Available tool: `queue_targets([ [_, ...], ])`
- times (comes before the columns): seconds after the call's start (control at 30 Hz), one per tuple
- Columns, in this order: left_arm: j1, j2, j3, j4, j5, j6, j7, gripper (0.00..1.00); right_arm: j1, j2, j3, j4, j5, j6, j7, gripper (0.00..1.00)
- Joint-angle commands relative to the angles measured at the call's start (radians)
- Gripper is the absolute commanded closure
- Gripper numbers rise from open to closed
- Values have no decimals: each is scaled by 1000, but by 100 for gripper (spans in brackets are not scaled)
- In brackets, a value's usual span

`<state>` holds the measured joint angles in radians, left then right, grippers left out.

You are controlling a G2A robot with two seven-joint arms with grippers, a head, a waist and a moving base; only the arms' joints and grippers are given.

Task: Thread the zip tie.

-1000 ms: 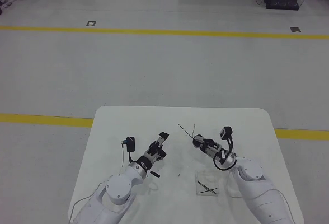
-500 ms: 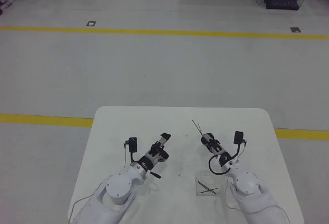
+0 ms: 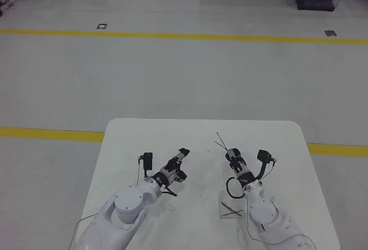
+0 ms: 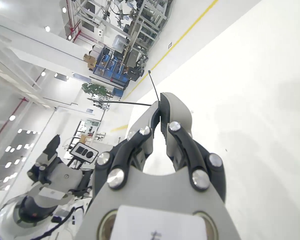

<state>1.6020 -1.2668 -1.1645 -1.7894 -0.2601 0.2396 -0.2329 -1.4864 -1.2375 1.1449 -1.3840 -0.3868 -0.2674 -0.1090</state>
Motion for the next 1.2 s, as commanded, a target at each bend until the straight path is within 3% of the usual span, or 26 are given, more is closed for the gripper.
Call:
queue_targets([
  [0.0,0,0,0,0,0,-1,0,0,-2,-1,-5,0,-28,-10,-12,100],
  [0.23,0,0,0,0,0,-1,0,0,-12,-1,-12,5,-174,-23,-71,100],
  [0.3,0,-4,-9,-7,-93,13,6,0,-21,-1,-13,-3,-220,-4,-95,100],
  [0.4,-7,-8,-36,-40,-260,81,-25,0,-34,-3,-19,-17,-259,12,-123,100],
  [0.43,-8,-6,-47,-46,-291,100,-36,0,-37,-4,-21,-19,-269,15,-129,100],
  [0.53,-11,3,-56,-54,-321,100,-67,0,-40,-7,-28,-15,-287,12,-136,100],
  [0.67,-38,24,-18,2,-367,100,-99,0,-33,-10,-39,-3,-317,8,-142,100],
  [0.8,-119,52,55,92,-461,100,-87,0,-34,-14,-50,-1,-359,10,-159,100],
  [0.83,-151,63,79,114,-467,100,-72,0,-34,-15,-55,-1,-370,15,-160,100],
  [0.87,-170,70,89,126,-448,100,-17,0,-33,-16,-58,0,-377,18,-160,100],
  [0.9,-174,72,90,128,-447,100,10,0,-33,-17,-60,1,-378,21,-161,100],
  [1.03,-174,72,90,128,-447,100,10,0,-27,-21,-63,8,-388,30,-163,100],
  [1.17,-174,72,90,128,-447,100,10,0,-19,-30,-86,14,-430,81,-186,100],
])
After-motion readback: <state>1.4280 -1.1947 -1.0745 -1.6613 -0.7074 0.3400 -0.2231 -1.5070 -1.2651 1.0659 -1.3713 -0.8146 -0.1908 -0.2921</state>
